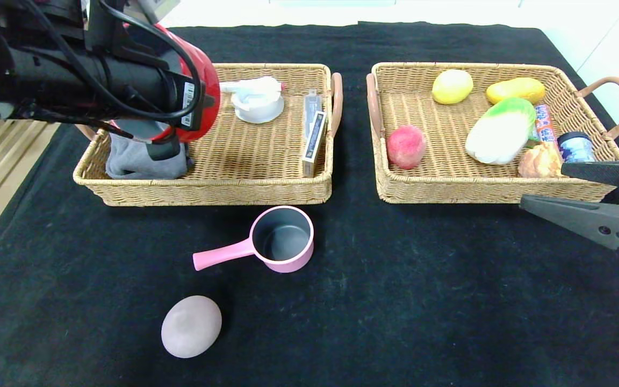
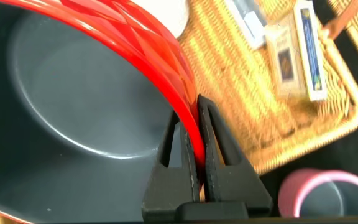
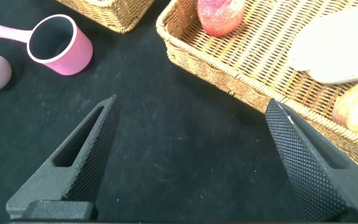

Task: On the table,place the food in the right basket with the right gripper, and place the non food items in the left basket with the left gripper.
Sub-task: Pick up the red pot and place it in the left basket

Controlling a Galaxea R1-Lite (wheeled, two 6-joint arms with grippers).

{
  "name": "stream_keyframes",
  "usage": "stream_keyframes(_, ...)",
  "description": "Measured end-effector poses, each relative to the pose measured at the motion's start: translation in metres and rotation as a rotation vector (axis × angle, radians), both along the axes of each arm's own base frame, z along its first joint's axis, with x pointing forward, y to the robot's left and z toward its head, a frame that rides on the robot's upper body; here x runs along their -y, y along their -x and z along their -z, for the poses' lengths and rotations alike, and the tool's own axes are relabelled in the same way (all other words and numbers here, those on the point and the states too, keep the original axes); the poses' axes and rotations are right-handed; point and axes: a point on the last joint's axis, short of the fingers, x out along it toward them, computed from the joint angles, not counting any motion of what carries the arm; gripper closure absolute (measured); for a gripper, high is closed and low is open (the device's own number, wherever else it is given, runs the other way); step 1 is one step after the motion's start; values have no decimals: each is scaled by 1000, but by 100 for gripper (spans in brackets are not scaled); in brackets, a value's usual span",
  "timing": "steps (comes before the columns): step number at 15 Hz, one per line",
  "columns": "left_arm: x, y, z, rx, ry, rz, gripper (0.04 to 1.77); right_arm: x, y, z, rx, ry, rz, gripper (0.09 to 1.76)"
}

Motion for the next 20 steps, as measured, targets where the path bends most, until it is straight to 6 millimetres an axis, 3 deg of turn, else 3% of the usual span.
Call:
stream_keyframes(5, -3, -34, 14, 36, 29, 69, 163, 0, 0, 1, -3, 1, -1, 14)
stream_keyframes(11, -4, -42, 22, 13, 26, 80, 163, -1, -2, 2, -9, 3, -2, 14)
stream_keyframes(17, -4, -41, 22, 13, 18, 82, 83, -1, -2, 2, -10, 3, -2, 14)
stream_keyframes(20, -4, -40, 22, 13, 18, 83, 60, -1, -2, 2, -10, 3, -2, 14)
